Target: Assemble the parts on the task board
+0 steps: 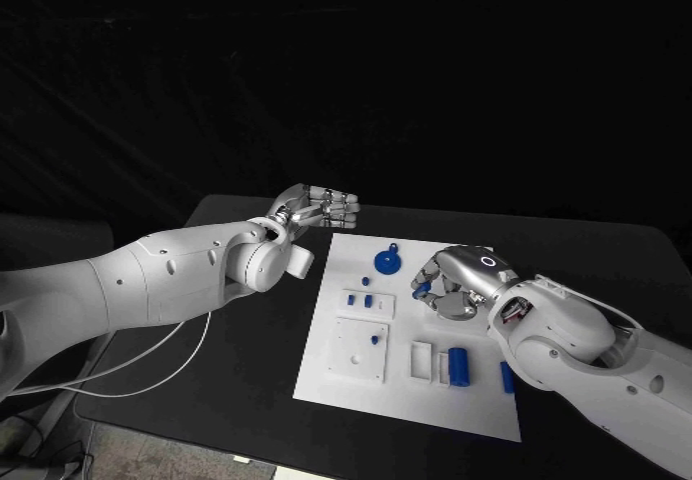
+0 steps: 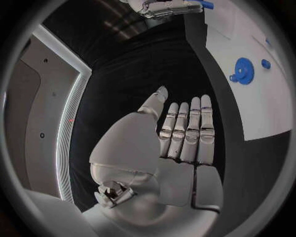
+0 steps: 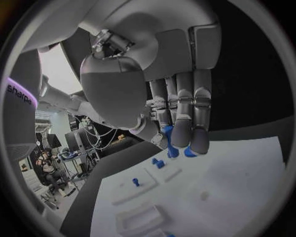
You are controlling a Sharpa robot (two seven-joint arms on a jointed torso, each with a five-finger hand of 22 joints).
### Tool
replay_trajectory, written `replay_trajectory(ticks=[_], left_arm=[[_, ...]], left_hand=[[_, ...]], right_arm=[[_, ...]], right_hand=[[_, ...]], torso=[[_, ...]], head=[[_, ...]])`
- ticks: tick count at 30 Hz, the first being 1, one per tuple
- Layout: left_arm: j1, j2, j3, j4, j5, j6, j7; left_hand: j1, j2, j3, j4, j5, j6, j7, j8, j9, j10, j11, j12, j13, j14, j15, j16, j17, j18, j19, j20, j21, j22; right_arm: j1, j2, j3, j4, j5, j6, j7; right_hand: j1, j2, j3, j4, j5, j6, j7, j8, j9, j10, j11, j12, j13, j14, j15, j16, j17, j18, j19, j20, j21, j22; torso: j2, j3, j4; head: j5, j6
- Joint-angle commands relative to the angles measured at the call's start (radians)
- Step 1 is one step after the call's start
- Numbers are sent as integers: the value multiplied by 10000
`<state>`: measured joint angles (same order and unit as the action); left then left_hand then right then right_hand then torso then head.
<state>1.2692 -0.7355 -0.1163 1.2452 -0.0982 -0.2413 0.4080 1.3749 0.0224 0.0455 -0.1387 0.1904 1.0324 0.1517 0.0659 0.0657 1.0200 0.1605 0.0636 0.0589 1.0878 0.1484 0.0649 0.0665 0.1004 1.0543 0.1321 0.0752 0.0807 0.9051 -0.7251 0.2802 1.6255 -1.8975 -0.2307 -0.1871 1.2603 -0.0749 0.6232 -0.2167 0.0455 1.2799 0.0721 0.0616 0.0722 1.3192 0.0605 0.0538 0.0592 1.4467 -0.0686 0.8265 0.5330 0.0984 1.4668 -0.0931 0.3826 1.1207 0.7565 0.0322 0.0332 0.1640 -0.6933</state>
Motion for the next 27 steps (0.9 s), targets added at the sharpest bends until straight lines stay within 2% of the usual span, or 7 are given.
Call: replay_trajectory(ticks=[1,5,9,13,17,20,27], left_arm=[[10,41,8,-7,32,128,62],[10,93,8,-34,32,125,66],[10,163,8,-62,32,122,75],[10,225,9,-82,32,119,87],[10,276,9,-96,32,120,92],[10,295,9,-98,32,127,93],[10,321,9,-101,32,159,77]], left_hand=[[15,82,-9,-29,33,-36,-28,-34,-9,-42,-1,-12,-8,-88,-1,-43,-13,-6,31,10,38,-7],[15,82,-9,-29,33,-36,-28,-34,-9,-42,-1,-12,-8,-88,-1,-43,-13,-6,31,10,38,-7],[15,82,-9,-29,33,-36,-28,-34,-9,-42,-1,-12,-8,-88,-1,-43,-13,-6,31,10,38,-7],[14,83,-9,-29,33,-36,-28,-34,-9,-42,-1,-12,-8,-87,-1,-43,-13,-6,32,10,39,-7],[-10,97,3,-28,24,-43,-26,-34,-9,-36,-2,-11,-8,-82,-4,-42,-13,-5,33,9,41,-5],[-10,97,3,-28,24,-43,-26,-34,-9,-36,-2,-11,-8,-82,-4,-42,-13,-5,33,9,41,-5],[-10,97,3,-28,24,-43,-26,-34,-9,-36,-2,-11,-8,-82,-4,-42,-13,-5,33,9,41,-5]], right_arm=[[-49,150,-1,108,612,-480,473],[-171,469,-68,149,588,-522,597],[-264,820,-276,96,427,-508,691],[-322,1133,-575,-18,267,-481,774],[-377,1434,-973,-186,95,-416,842],[-435,1580,-1156,-283,-21,-357,863],[-556,1734,-1326,-421,-213,-209,810]], right_hand=[[109,13,-43,4,24,22,14,29,-12,450,-427,66,17,7,-41,-53,13,181,280,-43,-54,6],[121,24,-60,-1,24,10,17,29,-13,437,-423,66,17,11,-39,-79,22,188,281,-39,-99,8],[128,37,-70,-16,24,9,17,31,-12,437,-421,66,17,20,-38,-96,35,194,292,-38,-121,23],[126,46,-68,-23,24,5,17,30,-12,438,-422,67,17,22,-36,-104,43,195,297,-36,-134,31],[127,50,-63,-32,24,3,19,29,-13,438,-421,67,17,24,-36,-107,47,197,298,-37,-147,32],[120,58,-51,-57,24,1,18,30,-12,433,-418,65,17,26,-35,-119,57,200,303,-36,-161,46],[104,67,-29,-100,24,1,18,30,-12,435,-417,66,17,33,-35,-134,73,201,310,-33,-181,71]], torso=[[-2,1,-9],[-3,6,5],[6,9,19],[9,3,24],[4,8,11],[4,7,9],[2,12,0]], head=[[153,-55],[255,-81],[353,-124],[397,-147],[472,-178],[493,-196],[534,-238]])
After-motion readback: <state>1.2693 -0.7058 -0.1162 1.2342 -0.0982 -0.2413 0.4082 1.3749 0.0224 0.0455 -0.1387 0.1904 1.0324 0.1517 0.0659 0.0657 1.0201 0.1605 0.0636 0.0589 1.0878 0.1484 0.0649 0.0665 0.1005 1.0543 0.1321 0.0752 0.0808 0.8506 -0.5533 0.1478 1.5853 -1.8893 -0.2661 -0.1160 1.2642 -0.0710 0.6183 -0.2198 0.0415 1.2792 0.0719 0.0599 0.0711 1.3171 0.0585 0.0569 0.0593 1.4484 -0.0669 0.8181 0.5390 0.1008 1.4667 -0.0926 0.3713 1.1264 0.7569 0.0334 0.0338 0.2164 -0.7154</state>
